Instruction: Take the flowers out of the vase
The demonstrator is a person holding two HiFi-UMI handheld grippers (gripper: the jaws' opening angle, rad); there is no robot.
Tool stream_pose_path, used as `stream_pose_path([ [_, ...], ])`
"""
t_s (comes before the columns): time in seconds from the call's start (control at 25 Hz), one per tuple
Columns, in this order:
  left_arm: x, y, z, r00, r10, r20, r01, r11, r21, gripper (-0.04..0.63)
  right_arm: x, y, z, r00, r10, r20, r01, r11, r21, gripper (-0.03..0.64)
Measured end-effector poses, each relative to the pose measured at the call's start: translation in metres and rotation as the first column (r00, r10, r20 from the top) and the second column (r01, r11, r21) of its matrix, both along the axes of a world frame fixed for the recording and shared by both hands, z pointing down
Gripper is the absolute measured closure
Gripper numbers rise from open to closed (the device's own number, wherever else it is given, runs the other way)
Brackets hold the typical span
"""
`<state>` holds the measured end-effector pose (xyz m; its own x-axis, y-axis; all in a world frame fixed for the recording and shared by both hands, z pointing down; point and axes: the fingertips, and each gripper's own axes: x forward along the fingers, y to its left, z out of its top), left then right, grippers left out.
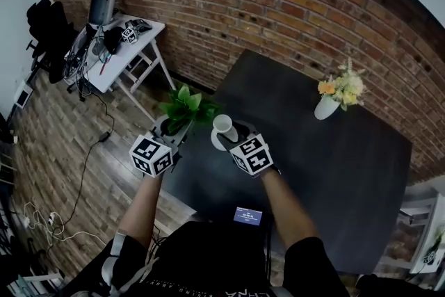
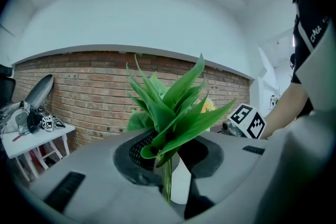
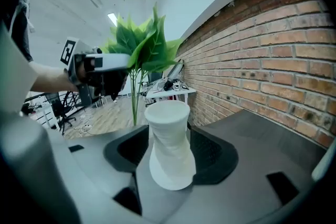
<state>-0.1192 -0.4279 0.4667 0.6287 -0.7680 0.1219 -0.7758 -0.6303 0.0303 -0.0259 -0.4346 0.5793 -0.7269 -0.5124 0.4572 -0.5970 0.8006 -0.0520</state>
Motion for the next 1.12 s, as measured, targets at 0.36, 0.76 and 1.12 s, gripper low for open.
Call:
stream_pose_path([
  [0.36, -0.004, 0.006, 0.028, 0.998, -0.012, -0.061, 0.009, 0.999, -0.051, 0.502, 0.03, 0.013, -0.024, 0.996, 0.047, 0.069, -0.046, 0.999, -0.018, 0.393],
  [0.76, 0.006, 0.02, 0.02, 0.999, -0.012, -0.05, 0.01, 0.999, -0.039, 0.502, 0.049, 0.026, -0.026, 0.995, 0.071, 0.07, -0.069, 0.997, -0.032, 0.612],
  [1.12, 0.011, 0.082, 0.014, 0.996, -0.024, -0.088, 0.021, 0.999, -0.037, 0.502, 0.049, 0.066, -0.037, 0.988, 0.06, 0.14, -0.057, 0.998, -0.023, 0.612],
])
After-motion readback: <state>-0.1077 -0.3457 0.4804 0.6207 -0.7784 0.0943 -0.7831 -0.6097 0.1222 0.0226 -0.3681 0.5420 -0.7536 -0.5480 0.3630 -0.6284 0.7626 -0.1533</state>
